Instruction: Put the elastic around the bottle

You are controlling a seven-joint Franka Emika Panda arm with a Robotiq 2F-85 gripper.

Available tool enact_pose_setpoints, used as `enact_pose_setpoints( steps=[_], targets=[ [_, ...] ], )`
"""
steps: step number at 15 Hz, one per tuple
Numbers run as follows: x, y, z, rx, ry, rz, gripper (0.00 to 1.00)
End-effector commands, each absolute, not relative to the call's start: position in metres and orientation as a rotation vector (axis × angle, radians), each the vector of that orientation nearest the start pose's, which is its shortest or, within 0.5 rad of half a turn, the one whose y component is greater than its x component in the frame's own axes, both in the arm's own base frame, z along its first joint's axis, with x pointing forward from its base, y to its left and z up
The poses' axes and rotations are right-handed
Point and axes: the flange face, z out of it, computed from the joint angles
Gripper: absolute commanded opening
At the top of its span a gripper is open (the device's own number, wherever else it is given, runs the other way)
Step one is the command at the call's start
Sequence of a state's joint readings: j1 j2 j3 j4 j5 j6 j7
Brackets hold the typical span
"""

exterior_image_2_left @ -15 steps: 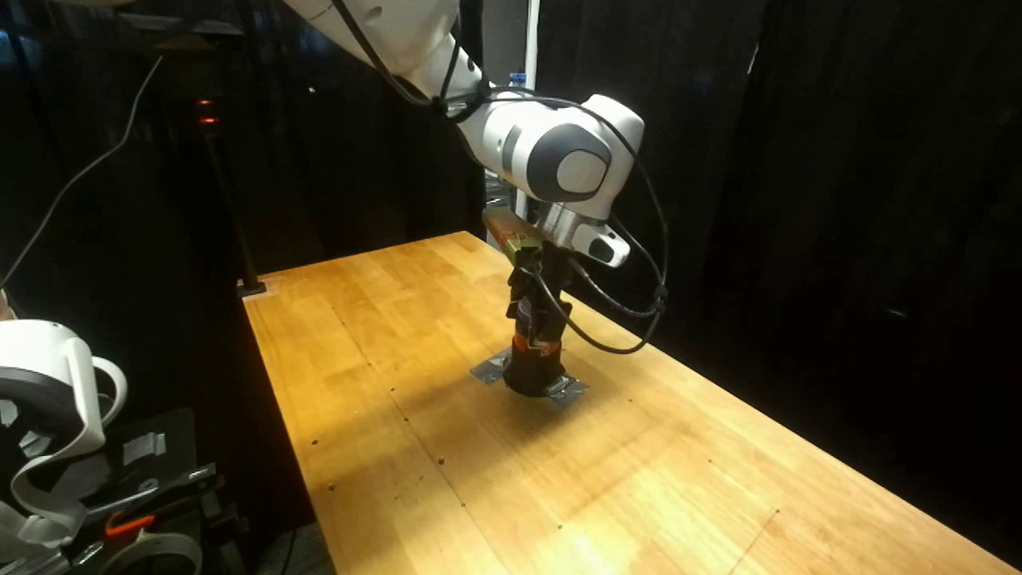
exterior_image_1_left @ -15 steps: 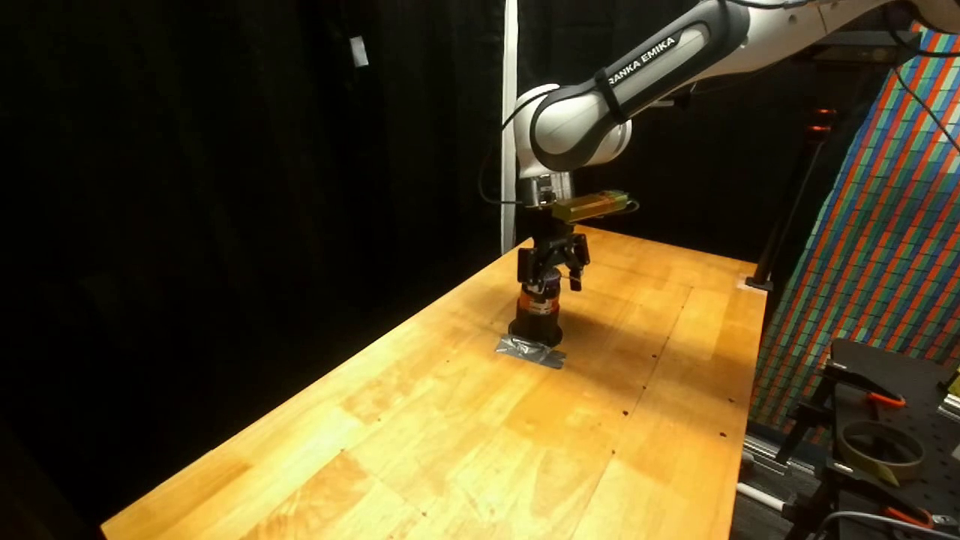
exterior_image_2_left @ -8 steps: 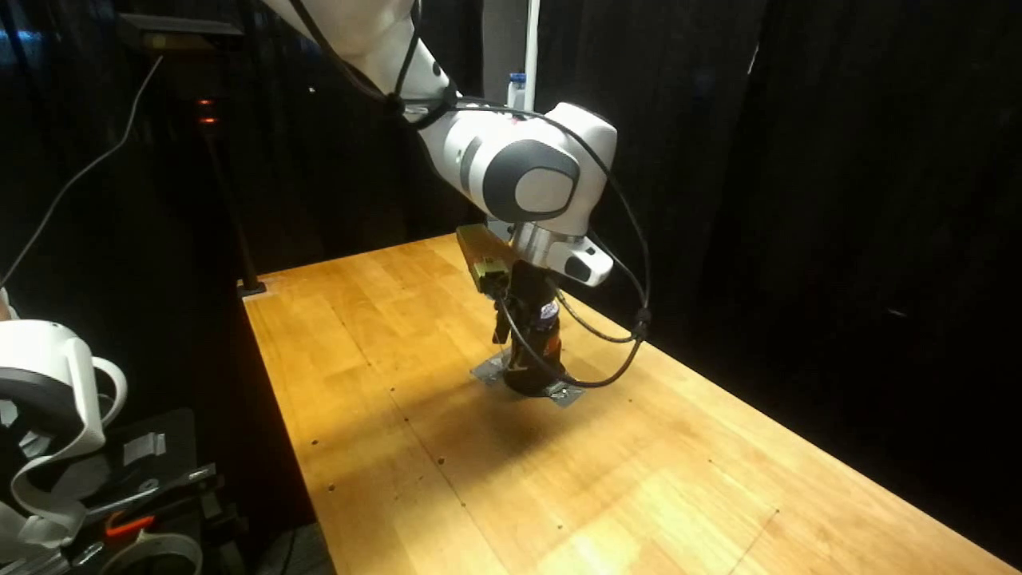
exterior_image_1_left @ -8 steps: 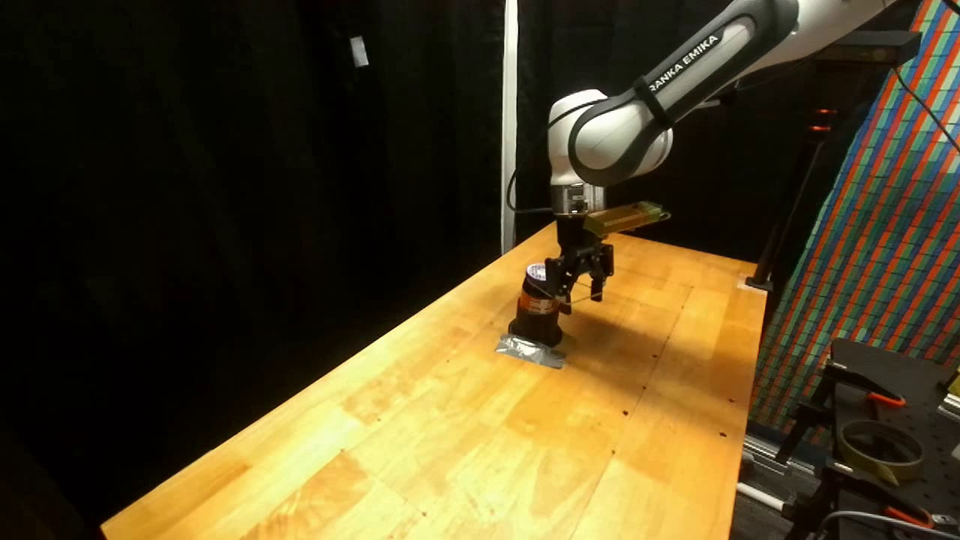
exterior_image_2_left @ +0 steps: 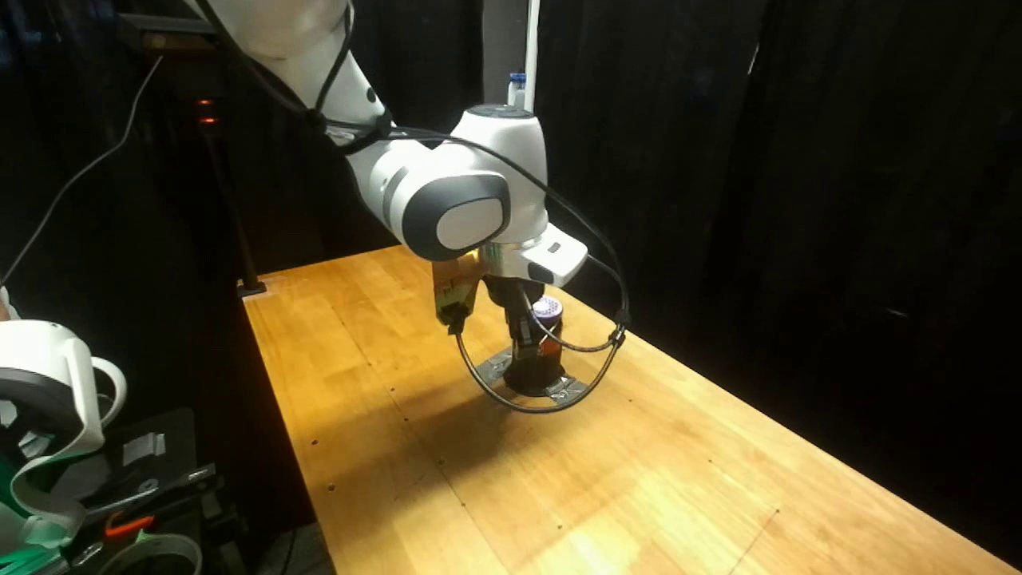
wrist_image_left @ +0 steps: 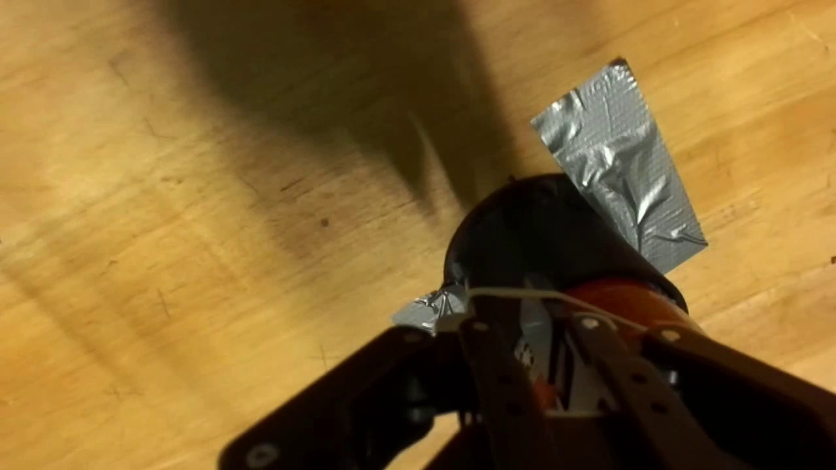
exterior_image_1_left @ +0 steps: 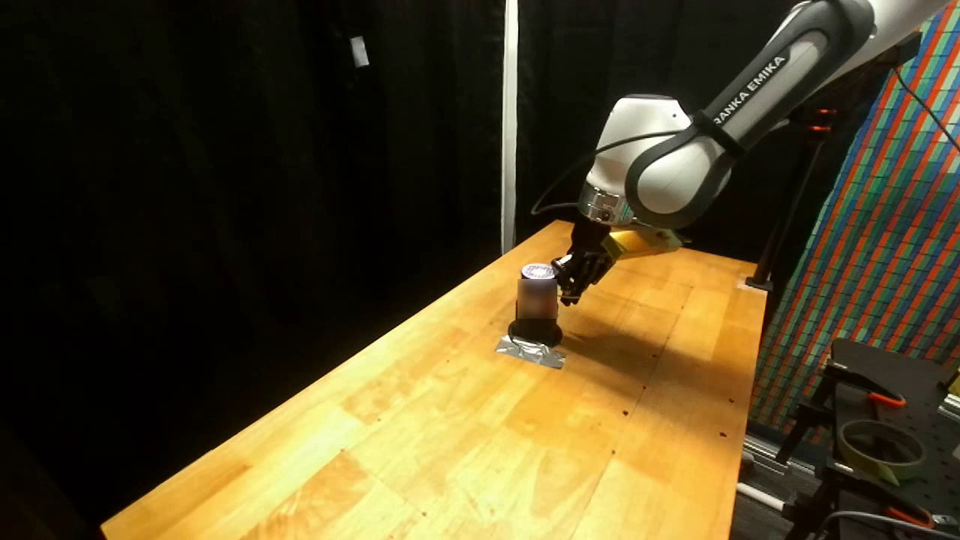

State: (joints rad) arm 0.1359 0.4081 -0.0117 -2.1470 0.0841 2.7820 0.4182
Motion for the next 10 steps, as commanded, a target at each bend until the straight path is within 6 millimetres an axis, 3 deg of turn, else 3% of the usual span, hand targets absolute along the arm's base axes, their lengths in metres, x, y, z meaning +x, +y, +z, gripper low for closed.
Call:
enact_pose_setpoints(
  steps=[1, 6, 10],
  targets=[
    [0.560, 0.069, 0.248, -2.948, 0.576, -0.580, 0.05],
    [0.551, 0.063, 0.255, -2.888, 0.545, -0.890, 0.10],
    [0.540, 0.076, 0.254, -2.841, 0.446, -1.015, 0.08]
  ],
)
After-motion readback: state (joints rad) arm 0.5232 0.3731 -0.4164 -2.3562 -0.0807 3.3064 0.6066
